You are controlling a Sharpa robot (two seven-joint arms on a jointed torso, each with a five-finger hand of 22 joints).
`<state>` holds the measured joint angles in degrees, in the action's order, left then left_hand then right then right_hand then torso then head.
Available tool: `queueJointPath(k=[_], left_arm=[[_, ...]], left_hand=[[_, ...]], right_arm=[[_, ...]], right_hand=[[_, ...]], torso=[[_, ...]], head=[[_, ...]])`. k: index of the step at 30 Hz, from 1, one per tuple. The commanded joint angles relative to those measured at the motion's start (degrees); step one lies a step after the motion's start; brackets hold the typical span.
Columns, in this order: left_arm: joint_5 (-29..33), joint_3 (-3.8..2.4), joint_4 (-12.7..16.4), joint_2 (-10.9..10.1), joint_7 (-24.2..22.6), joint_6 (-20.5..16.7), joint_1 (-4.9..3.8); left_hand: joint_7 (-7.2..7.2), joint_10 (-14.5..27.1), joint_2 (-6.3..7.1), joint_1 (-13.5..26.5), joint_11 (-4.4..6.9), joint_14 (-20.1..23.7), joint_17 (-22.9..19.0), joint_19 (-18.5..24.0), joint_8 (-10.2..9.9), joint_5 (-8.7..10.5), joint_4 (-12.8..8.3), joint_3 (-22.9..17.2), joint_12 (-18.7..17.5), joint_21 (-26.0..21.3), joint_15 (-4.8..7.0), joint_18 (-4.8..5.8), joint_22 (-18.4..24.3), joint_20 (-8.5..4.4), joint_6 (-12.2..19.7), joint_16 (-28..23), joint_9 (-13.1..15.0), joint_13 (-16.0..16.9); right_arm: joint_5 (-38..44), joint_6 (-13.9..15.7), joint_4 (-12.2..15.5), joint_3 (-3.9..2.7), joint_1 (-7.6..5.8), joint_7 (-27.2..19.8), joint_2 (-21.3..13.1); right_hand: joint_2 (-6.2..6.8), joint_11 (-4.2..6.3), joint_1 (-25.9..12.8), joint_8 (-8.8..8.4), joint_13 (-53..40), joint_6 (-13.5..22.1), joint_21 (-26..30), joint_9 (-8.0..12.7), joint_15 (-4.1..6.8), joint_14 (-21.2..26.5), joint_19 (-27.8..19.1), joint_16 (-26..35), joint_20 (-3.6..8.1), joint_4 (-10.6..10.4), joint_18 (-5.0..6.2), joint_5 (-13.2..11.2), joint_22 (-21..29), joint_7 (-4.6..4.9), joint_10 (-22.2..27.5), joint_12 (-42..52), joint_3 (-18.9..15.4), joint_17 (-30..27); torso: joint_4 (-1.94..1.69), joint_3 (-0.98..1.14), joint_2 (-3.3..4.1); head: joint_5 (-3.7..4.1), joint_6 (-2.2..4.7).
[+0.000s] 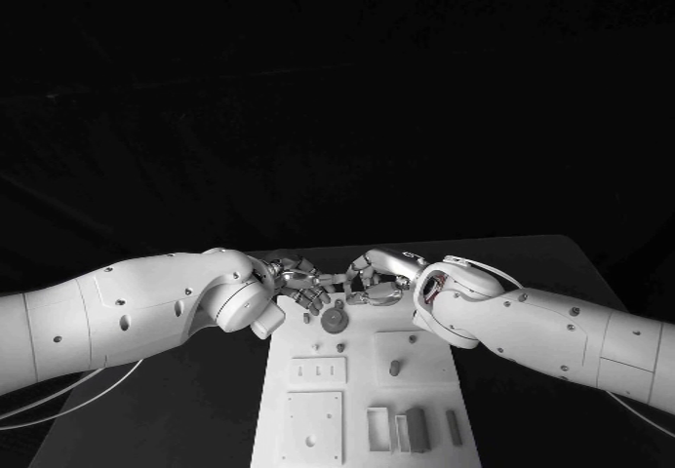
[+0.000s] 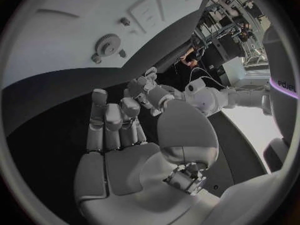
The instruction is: Assemble the parts on the task board
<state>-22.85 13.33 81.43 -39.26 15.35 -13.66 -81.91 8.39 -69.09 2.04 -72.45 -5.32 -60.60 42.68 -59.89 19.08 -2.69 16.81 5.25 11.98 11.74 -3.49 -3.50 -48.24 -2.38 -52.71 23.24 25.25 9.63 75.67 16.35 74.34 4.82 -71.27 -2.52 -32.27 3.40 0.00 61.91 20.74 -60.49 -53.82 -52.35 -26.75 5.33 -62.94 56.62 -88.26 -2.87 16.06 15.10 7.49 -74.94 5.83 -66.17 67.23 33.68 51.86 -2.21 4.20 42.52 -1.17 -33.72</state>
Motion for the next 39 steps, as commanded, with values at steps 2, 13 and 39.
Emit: queueJointPath(k=[2, 13, 39], left_arm=[[0.3, -0.03, 0.1, 0.5, 2.0, -2.2, -0.14], [-0.5, -0.03, 0.2, 1.2, 3.7, -0.2, -0.13], [-1.9, -0.03, 0.2, 2.0, 4.8, -0.2, -0.12]], left_hand=[[0.07, 0.3, 0.27, 0.1, 0.04, 0.2, 0.2, 0.4, -0.2, -0.12, 0.1, 0.3, -0.2, -0.3, 0.05, -0.75, -0.1, 0.17, -0.1, -0.3, -0.1, 0.1], [-0.28, -0.1, -0.23, -2.5, 0.36, -0.5, 1.3, -0.1, -0.1, -0.21, 0.0, -0.6, 0.1, 0.0, 0.32, -0.76, -0.6, -0.04, -1.1, -0.6, -0.4, 0.8], [-2.38, -4.2, 1.05, -1.8, 2.56, -4.9, 5.4, -3.9, 1.2, -0.17, 0.0, -0.6, 2.5, 2.3, 2.6, -0.51, -3.3, -2.2, -6.2, 1.4, -0.4, 4.0]], right_arm=[[0.8, -0.7, 1.0, -0.01, 0.02, 0.6, 0.0], [1.4, -0.6, 1.1, -0.01, 0.04, 1.0, 0.5], [4.0, -1.1, 0.6, -0.01, 0.04, 1.5, 1.7]], right_hand=[[-0.15, 0.16, -0.6, 0.15, 0.1, -2.8, -0.3, -0.9, 0.39, -0.1, 0.1, -0.2, 0.21, -0.3, -0.1, 0.1, -0.9, 0.29, -0.1, 0.3, -0.1, -0.1], [-0.13, 0.18, -0.6, 0.1, 0.1, -2.7, -0.3, -0.9, 0.43, -0.2, 0.2, -0.2, 0.27, -0.2, -0.1, 0.1, -0.9, 0.28, -0.1, 0.3, -0.1, -0.1], [-0.13, 0.21, -0.6, 0.07, 0.1, -2.8, -0.3, -1.0, 0.48, -0.4, 0.4, -0.3, 0.36, -0.1, -0.1, 0.1, -0.9, 0.25, -0.2, 0.4, -0.1, -0.1]], torso=[[0.06, 0.08, 0.09], [-0.02, 0.04, 0.08], [0.01, -0.06, 0.09]], head=[[0.01, -0.01], [0.17, -0.26], [0.5, -0.3]])
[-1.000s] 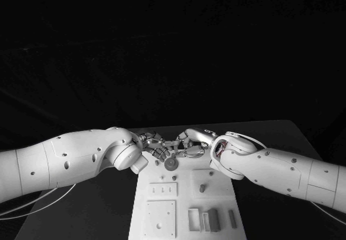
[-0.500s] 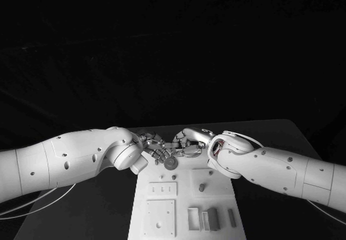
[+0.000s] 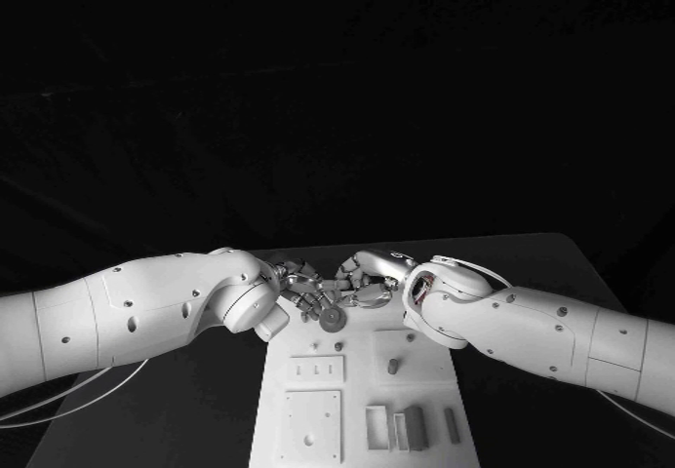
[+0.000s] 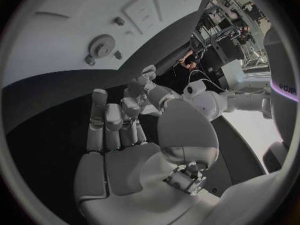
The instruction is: Assemble the parts on the task board
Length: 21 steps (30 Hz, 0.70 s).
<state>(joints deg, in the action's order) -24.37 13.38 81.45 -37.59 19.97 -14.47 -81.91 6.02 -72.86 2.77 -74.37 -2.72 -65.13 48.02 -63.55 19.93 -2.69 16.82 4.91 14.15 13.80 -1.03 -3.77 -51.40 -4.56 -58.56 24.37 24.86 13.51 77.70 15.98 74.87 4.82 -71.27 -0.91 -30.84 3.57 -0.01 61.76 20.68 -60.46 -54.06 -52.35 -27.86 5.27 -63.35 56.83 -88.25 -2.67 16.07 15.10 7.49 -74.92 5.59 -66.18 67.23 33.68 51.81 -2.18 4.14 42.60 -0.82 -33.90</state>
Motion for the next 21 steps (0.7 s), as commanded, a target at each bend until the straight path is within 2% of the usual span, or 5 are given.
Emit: queueJointPath(k=[1, 11, 14, 16, 21], left_arm=[[-0.5, -0.07, 0.1, 0.4, 0.2, 0.5, -0.12], [-0.7, -0.07, -0.1, 0.6, 0.5, 0.3, -0.12], [-0.7, -0.07, 0.0, 0.6, 0.4, 0.1, -0.12], [-0.7, -0.07, 0.0, 0.7, 0.4, 0.0, -0.12], [-0.7, -0.08, -0.2, 0.8, 0.3, 0.0, -0.11]], left_hand=[[-0.04, -0.5, 0.35, 0.2, -0.01, -0.4, 0.1, -0.3, 0.3, -0.17, 0.0, -0.3, 0.4, 0.3, 0.19, -0.23, -0.2, -0.06, -0.5, 0.3, -0.1, 0.2], [-0.2, -0.7, 0.01, -0.8, 0.17, -0.5, 0.5, -0.5, 0.3, -0.17, -0.1, -0.7, 0.6, 0.5, 0.42, -0.15, -0.7, -0.36, -0.8, 0.8, 0.0, 0.7], [-0.2, -0.6, -0.57, -3.1, 0.17, -0.4, 0.6, -0.4, 0.2, -0.19, -0.1, -1.1, 0.5, 0.6, 0.45, -0.03, -1.1, -0.43, -0.9, 0.9, 0.0, 1.1], [-0.2, -0.6, -0.48, -4.7, 0.18, -0.4, 0.7, -0.5, 0.2, -0.16, -0.2, -2.2, 0.6, 0.6, 0.47, 0.0, -1.2, -0.45, -0.9, 1.0, 0.0, 1.2], [-0.21, -0.7, -0.7, -10.3, 0.18, -0.4, 0.8, -0.4, 0.1, -0.19, -0.4, -6.5, 0.5, 0.5, 0.47, 0.11, -1.5, -0.41, -1.0, 1.1, 0.1, 1.6]], right_arm=[[1.9, -0.7, 0.2, -0.01, 0.03, -0.1, 0.3], [1.9, -0.8, 0.2, -0.01, 0.03, -0.1, 0.4], [1.9, -0.9, 0.2, -0.01, 0.03, -0.1, 0.5], [1.9, -1.0, 0.2, -0.01, 0.03, -0.1, 0.5], [1.9, -1.3, -0.1, -0.01, 0.03, 0.0, 0.6]], right_hand=[[-0.28, 0.23, -0.4, 0.13, 0.1, -2.6, -0.3, 0.1, 0.54, 0.0, 0.2, -0.3, 0.16, -0.1, -0.1, 0.1, -0.9, 0.49, -0.2, 0.4, 0.0, -0.1], [-0.29, 0.24, -0.4, 0.13, 0.1, -2.6, -0.3, 0.1, 0.55, 0.0, 0.2, -0.3, 0.2, -0.1, -0.1, 0.1, -0.9, 0.47, -0.2, 0.4, 0.0, -0.1], [-0.29, 0.25, -0.4, 0.14, 0.1, -2.6, -0.3, 0.0, 0.56, 0.0, 0.2, -0.3, 0.2, -0.1, -0.1, 0.1, -0.9, 0.46, -0.2, 0.4, 0.0, -0.1], [-0.29, 0.25, -0.4, 0.14, 0.1, -2.7, -0.3, 0.0, 0.56, 0.0, 0.2, -0.3, 0.21, -0.1, -0.1, 0.1, -0.9, 0.46, -0.2, 0.4, 0.0, -0.1], [-0.3, 0.26, -0.4, 0.15, 0.1, -2.7, -0.3, 0.0, 0.56, 0.0, 0.2, -0.3, 0.21, -0.1, -0.1, 0.1, -0.9, 0.45, -0.2, 0.4, 0.0, -0.1]], torso=[[-0.03, 0.01, 0.01], [-0.03, 0.09, 0.01], [-0.01, 0.08, 0.0], [-0.01, 0.09, 0.01], [0.0, 0.08, -0.01]], head=[[0.18, -0.11], [0.17, -0.22], [0.17, -0.24], [0.17, -0.24], [0.13, -0.27]])
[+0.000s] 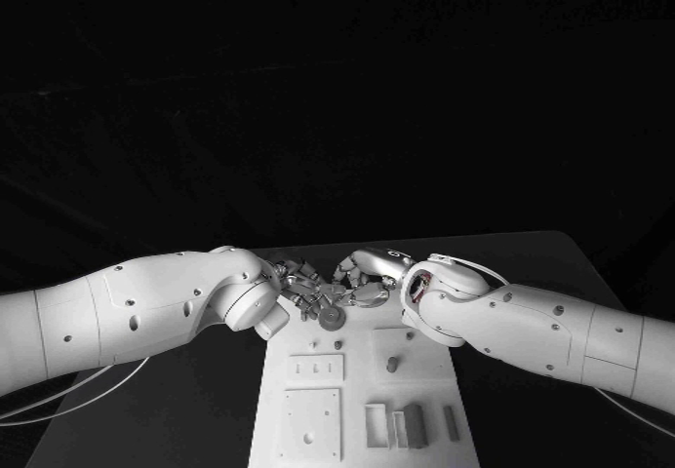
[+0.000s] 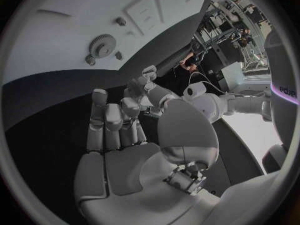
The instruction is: Assemble the parts on the task board
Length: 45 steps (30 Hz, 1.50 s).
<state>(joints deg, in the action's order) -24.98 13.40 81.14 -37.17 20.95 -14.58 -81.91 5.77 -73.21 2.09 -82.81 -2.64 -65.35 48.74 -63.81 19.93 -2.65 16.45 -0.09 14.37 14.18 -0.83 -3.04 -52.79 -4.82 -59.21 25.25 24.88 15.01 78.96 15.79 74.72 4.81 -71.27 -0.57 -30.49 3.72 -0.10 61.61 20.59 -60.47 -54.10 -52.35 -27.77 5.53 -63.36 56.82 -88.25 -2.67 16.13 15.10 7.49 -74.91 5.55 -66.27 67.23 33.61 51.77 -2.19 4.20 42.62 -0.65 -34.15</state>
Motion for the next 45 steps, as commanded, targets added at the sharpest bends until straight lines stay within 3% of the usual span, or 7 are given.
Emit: queueJointPath(k=[1, 13, 25, 34, 38, 41, 45], left_arm=[[0.0, -0.1, 0.1, 0.3, -0.6, 0.1, -0.11], [0.4, -0.1, 0.1, 0.3, -0.6, -0.1, -0.11], [2.0, -0.11, 0.5, 0.3, -0.9, -0.7, -0.11], [3.2, -0.11, 0.8, 0.4, -1.7, -2.0, -0.1], [4.7, -0.11, 0.7, 0.3, -1.8, -2.9, -0.1], [5.8, -0.11, 0.6, 0.2, -1.6, -3.1, -0.1], [6.8, -0.11, 0.6, 0.1, -1.4, -3.1, -0.1]], left_hand=[[0.06, -0.3, 0.05, -3.0, 0.08, -0.2, 0.1, -0.1, 0.1, -0.26, 0.1, -2.7, 0.3, 0.1, 0.23, -0.51, -0.2, -0.1, -0.4, 0.3, 0.1, 0.3], [-0.13, -0.4, 0.67, -7.2, 0.1, -0.2, 0.2, 0.2, -0.2, -0.67, -0.1, -7.7, 0.0, -0.2, 0.23, -0.19, -1.0, -0.16, -0.6, 0.4, 0.3, 1.1], [0.09, 0.1, 0.57, -8.7, -0.16, 0.3, 0.0, 0.9, -0.8, -4.41, -0.3, -10.2, -0.6, -0.6, 0.03, 0.02, -1.5, -0.04, 0.1, 0.3, 0.5, 1.5], [0.12, -0.1, -0.03, -9.3, -0.08, 0.2, 0.1, 0.9, -0.5, -4.14, -0.4, -13.5, -0.7, -0.8, 0.05, -0.02, -2.0, -0.03, 0.0, 0.4, 1.5, 1.9], [-0.16, -0.7, -0.01, -8.3, 0.21, -0.2, 0.5, 0.7, 0.2, -6.56, -1.1, -14.6, -0.5, -0.6, 0.33, -0.06, -2.6, -0.27, -0.4, 1.0, 2.7, 2.5], [-0.54, -1.5, 0.92, -6.6, 0.65, -0.8, 1.1, 0.3, 0.8, -10.94, -2.1, -15.6, 0.0, -0.2, 0.73, 0.0, -3.6, -0.6, -0.9, 1.7, 4.2, 3.4], [-0.87, -2.1, 1.47, -4.1, 1.03, -1.2, 1.8, 0.1, 1.2, -14.19, -4.0, -16.9, 0.5, 0.2, 1.04, 0.11, -4.6, -0.91, -1.3, 2.4, 5.6, 4.3]], right_arm=[[0.7, -1.2, 0.0, 0.0, 0.03, -0.3, 0.2], [0.7, -1.5, 0.0, 0.0, 0.03, -0.2, 0.4], [0.7, -1.6, -0.3, 0.07, 0.03, 0.1, 0.6], [0.8, -1.5, -0.6, 0.19, 0.07, 0.2, 1.1], [0.9, -1.1, -0.6, 0.2, 0.08, 0.3, 1.2], [1.0, -0.7, -0.8, 0.21, 0.12, 0.4, 1.1], [1.1, -0.3, -1.0, 0.23, 0.16, 0.5, 0.9]], right_hand=[[-0.46, 0.35, -0.3, 0.23, 0.1, -2.6, -0.3, -0.1, 0.3, 0.0, 0.2, -0.3, 0.22, -0.1, -0.1, 0.1, -0.9, 0.49, -0.2, 0.4, 0.1, -0.1], [-0.47, 0.36, -0.3, 0.23, 0.1, -2.7, -0.3, -0.1, 0.3, -0.1, 0.2, -0.3, 0.23, -0.1, -0.1, 0.1, -0.9, 0.48, -0.2, 0.4, 0.1, -0.1], [-0.52, 0.37, -0.3, 0.22, 0.1, -2.7, -0.3, -0.1, 0.31, -0.1, 0.2, -0.3, 0.24, -0.1, -0.1, 0.1, -0.9, 0.46, -0.2, 0.4, 0.1, -0.1], [-0.56, 0.38, -0.4, 0.21, 0.1, -2.7, -0.3, -0.1, 0.32, -0.1, 0.2, -0.3, 0.25, -0.1, -0.1, 0.1, -0.9, 0.46, -0.2, 0.4, 0.1, -0.1], [-0.51, 0.38, -0.4, 0.19, 0.1, -2.7, -0.3, -0.2, 0.32, -0.1, 0.2, -0.3, 0.25, -0.1, -0.1, 0.1, -0.9, 0.46, -0.2, 0.4, 0.1, -0.1], [-0.11, 0.37, -0.5, 0.09, 0.1, -2.6, -0.3, -0.2, 0.33, -0.1, 0.2, -0.2, 0.26, 0.0, -0.1, 0.1, -0.9, 0.47, -0.2, 0.3, 0.0, -0.2], [0.38, 0.33, -0.6, -0.04, 0.1, -2.5, -0.3, -0.2, 0.32, -0.1, 0.2, -0.2, 0.27, -0.1, -0.1, 0.1, -0.9, 0.52, -0.2, 0.3, 0.0, -0.2]], torso=[[0.01, 0.01, -0.03], [-0.03, -0.05, 0.0], [0.04, -0.06, -0.01], [-0.03, -0.03, 0.0], [-0.03, -0.01, -0.01], [0.0, 0.02, 0.01], [0.09, 0.06, 0.0]], head=[[-0.03, -0.03], [-0.06, -0.1], [-0.14, -0.14], [-0.1, -0.13], [-0.13, -0.24], [-0.2, -0.38], [-0.33, -0.41]])
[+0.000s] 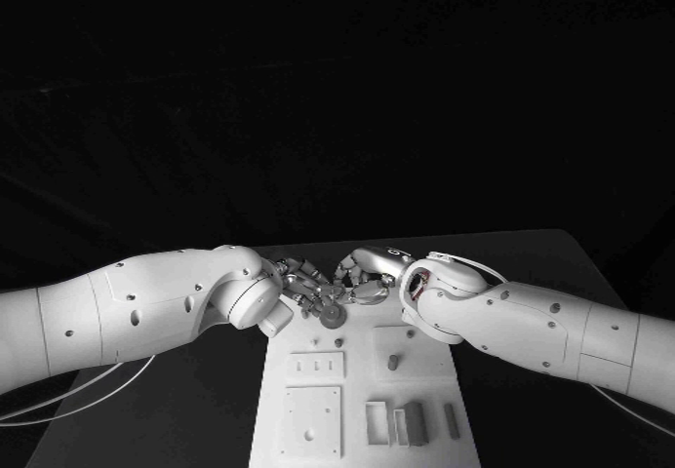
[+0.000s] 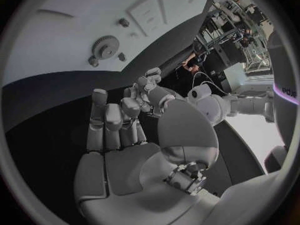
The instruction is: Assemble the parts on the task board
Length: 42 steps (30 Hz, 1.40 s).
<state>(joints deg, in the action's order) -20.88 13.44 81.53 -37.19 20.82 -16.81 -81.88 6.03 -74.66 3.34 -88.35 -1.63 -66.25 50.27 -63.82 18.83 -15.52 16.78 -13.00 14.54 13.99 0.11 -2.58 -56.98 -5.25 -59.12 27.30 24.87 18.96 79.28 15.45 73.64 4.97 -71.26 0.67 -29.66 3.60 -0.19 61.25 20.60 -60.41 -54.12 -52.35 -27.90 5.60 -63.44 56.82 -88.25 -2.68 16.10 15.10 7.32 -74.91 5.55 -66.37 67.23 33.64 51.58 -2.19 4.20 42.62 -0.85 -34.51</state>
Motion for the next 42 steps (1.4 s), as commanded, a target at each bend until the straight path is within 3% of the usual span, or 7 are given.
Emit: queueJointPath(k=[1, 2, 3, 4, 6, 29, 42], left_arm=[[2.8, -0.15, 0.2, 0.0, -1.3, -0.8, -0.14], [3.2, -0.15, 0.2, 0.0, -1.3, -0.9, -0.14], [3.4, -0.15, 0.2, 0.0, -1.2, -0.8, -0.14], [3.7, -0.15, 0.1, 0.0, -1.2, -0.8, -0.14], [3.7, -0.15, 0.1, -0.1, -1.1, -0.6, -0.14], [-1.4, 0.23, -0.7, -1.9, 4.0, 6.1, -0.08], [-16.8, 0.24, -2.0, -1.3, 11.9, 15.2, 1.52]], left_hand=[[-1.22, -0.5, 0.24, 3.6, 0.09, -0.1, 0.8, 0.3, 2.3, -1.97, -6.8, -5.4, 0.4, 0.5, 0.21, -0.33, -1.1, -0.79, -1.3, 0.6, 6.5, 1.0], [-1.13, -0.4, -0.3, 10.8, 0.01, 0.2, 1.6, 0.5, 2.0, -2.16, -13.9, -10.2, 0.6, 0.5, 0.3, -0.08, -2.3, -0.94, -1.1, 0.7, 8.3, 2.5], [-1.24, -0.5, -0.1, 11.7, 0.16, -0.2, 1.7, 0.3, 2.1, -3.02, -14.7, -10.6, 0.7, 0.6, 0.33, -0.02, -2.4, -0.86, -1.4, 1.0, 8.5, 2.6], [-1.19, 0.5, -1.88, 28.6, 0.05, -0.5, 2.1, -0.8, 0.8, -3.65, -30.5, -20.7, 0.2, 1.0, 0.77, 0.05, -4.1, -0.83, -1.4, 0.7, 10.4, 4.1], [-1.5, -1.1, -2.63, 31.3, 0.5, -1.5, 2.4, -1.0, 1.2, -4.81, -32.4, -23.3, 1.0, 1.0, 0.61, 0.08, -4.7, -1.1, -2.7, 1.1, 11.3, 5.0], [-2.22, -0.9, -2.46, 36.4, 1.42, -1.5, 4.2, -1.8, 1.2, -9.7, -33.4, -27.1, 4.9, 2.0, 1.41, 0.08, -8.5, -1.86, -3.9, 4.9, 15.7, 8.3], [-3.86, -2.5, -1.06, 38.1, 3.19, -3.3, 4.1, -4.4, 3.1, -15.59, -32.9, -26.6, 10.3, 4.7, 3.09, -0.01, -12.4, -3.44, -6.7, 10.9, 19.4, 10.9]], right_arm=[[0.8, 0.1, 0.1, 0.08, 0.16, -0.8, 0.0], [0.8, 0.3, 0.1, 0.08, 0.17, -0.8, 0.0], [0.8, 0.4, 0.1, 0.09, 0.17, -0.8, -0.1], [0.8, 0.4, 0.1, 0.09, 0.18, -0.8, -0.1], [0.8, 0.5, 0.1, 0.09, 0.19, -0.7, -0.2], [-0.8, 4.3, -3.2, -0.2, 0.55, -1.4, -8.0], [-4.6, 4.5, -4.6, -3.02, 0.54, -1.8, -9.4]], right_hand=[[0.59, 0.42, -0.3, -0.07, 0.1, -2.5, -0.3, -0.1, 0.25, 0.0, 0.2, -0.1, 0.28, 0.0, -0.1, 0.2, -0.9, 0.53, -0.1, 0.3, -0.1, -0.1], [0.63, 0.41, -0.3, -0.08, 0.1, -2.5, -0.3, -0.1, 0.25, 0.0, 0.2, -0.1, 0.28, 0.0, -0.1, 0.3, -0.9, 0.53, -0.1, 0.2, -0.1, -0.1], [0.66, 0.41, -0.3, -0.09, 0.1, -2.5, -0.3, -0.1, 0.25, 0.0, 0.2, -0.1, 0.28, 0.0, -0.1, 0.3, -0.9, 0.53, -0.1, 0.2, -0.1, -0.1], [0.72, 0.4, -0.3, -0.11, 0.1, -2.5, -0.3, -0.1, 0.25, 0.0, 0.2, -0.1, 0.28, 0.0, -0.1, 0.3, -0.9, 0.54, -0.1, 0.2, -0.1, -0.1], [0.86, 0.39, -0.3, -0.15, 0.1, -2.4, -0.2, -0.1, 0.24, 0.0, 0.2, -0.1, 0.29, 0.0, -0.1, 0.3, -0.9, 0.55, 0.0, 0.2, -0.1, -0.1], [2.3, -0.09, 0.0, -1.42, 0.2, -0.9, 0.1, 0.2, -0.13, 0.3, 0.0, 0.2, 0.26, 0.0, -0.1, 0.3, -0.8, 1.1, 0.5, -0.3, 0.3, -0.3], [2.46, -0.11, 0.4, -1.5, 0.3, -1.0, 0.1, 0.1, -0.16, 0.3, 0.0, 0.3, 0.27, 0.1, -0.1, 0.3, -0.8, 1.12, 0.6, -0.3, 0.5, -0.4]], torso=[[0.12, 0.09, 0.0], [0.1, 0.08, 0.0], [0.11, 0.09, 0.0], [0.09, 0.08, 0.0], [0.1, 0.09, -0.02], [0.02, 0.01, -0.09], [0.07, 0.08, -0.12]], head=[[-0.16, -0.03], [-0.17, -0.02], [-0.18, -0.02], [-0.18, -0.02], [-0.18, -0.01], [-1.03, -0.79], [-1.16, -2.14]])
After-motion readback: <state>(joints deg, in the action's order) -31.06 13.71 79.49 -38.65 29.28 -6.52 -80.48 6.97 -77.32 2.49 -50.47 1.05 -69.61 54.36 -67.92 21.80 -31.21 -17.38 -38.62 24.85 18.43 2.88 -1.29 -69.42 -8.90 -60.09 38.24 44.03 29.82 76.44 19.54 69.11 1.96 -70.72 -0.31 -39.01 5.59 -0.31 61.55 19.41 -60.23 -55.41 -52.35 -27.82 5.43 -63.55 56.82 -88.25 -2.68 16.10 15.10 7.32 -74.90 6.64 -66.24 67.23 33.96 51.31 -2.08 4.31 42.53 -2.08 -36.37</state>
